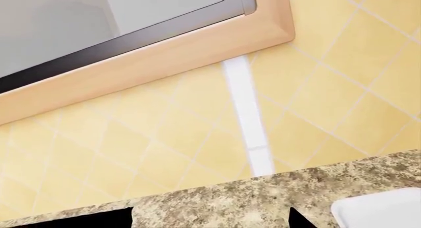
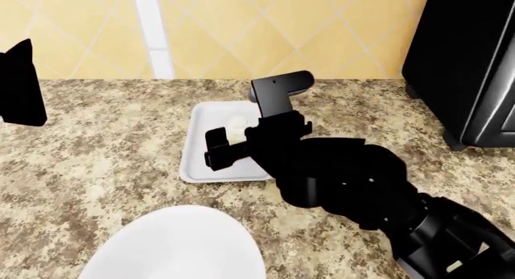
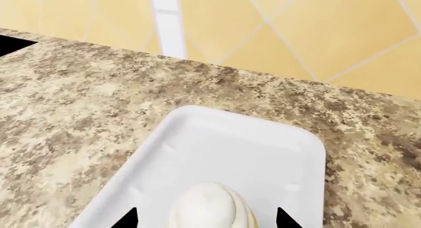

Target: Move the fresh-baked cupcake off the tray onto the counter, and place the bowl used for mixing into the sink.

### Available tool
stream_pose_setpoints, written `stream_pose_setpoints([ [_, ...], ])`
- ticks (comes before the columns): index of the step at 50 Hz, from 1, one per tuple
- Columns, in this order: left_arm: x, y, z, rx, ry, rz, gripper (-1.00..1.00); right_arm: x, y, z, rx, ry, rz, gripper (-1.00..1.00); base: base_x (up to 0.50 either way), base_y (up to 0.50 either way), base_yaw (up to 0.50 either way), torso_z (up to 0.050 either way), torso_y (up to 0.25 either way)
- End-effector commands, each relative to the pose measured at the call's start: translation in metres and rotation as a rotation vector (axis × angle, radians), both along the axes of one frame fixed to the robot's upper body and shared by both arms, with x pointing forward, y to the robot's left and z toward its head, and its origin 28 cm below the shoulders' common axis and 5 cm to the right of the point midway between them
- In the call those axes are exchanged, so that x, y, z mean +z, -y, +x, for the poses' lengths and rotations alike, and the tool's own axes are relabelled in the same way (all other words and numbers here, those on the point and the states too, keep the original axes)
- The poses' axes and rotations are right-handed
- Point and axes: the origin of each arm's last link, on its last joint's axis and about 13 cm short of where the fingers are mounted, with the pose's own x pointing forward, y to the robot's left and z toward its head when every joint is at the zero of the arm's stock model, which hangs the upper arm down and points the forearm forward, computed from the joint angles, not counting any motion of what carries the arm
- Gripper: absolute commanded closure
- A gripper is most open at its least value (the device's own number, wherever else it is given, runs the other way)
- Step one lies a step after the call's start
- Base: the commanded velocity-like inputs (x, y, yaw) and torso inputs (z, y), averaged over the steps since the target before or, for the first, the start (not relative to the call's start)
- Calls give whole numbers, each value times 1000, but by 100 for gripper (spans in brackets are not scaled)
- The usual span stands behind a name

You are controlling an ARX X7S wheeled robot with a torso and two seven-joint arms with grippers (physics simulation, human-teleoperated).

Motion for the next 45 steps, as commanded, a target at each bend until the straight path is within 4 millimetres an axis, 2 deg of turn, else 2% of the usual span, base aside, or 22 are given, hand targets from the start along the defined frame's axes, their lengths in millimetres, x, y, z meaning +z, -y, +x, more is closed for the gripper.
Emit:
stream_pose_setpoints([
  [1,-2,1,0,-3,-2,-2,-100,-8,-1,3,-5,-13,-9,-100,0,0,0,0,0],
  [31,-3,1,3,-10,-3,-2,-100,-27,-6,4,18,-23,-50,-100,0,0,0,0,0],
  [32,-4,1,3,-9,-3,-3,-100,-27,-6,4,17,-16,-72,100,0,0,0,0,0],
  [40,-4,1,0,-8,-1,-7,-100,-22,-2,3,-39,41,-133,100,0,0,0,0,0],
  [45,-5,1,0,-6,-2,-8,-100,-12,0,1,-63,83,-147,100,0,0,0,0,0],
])
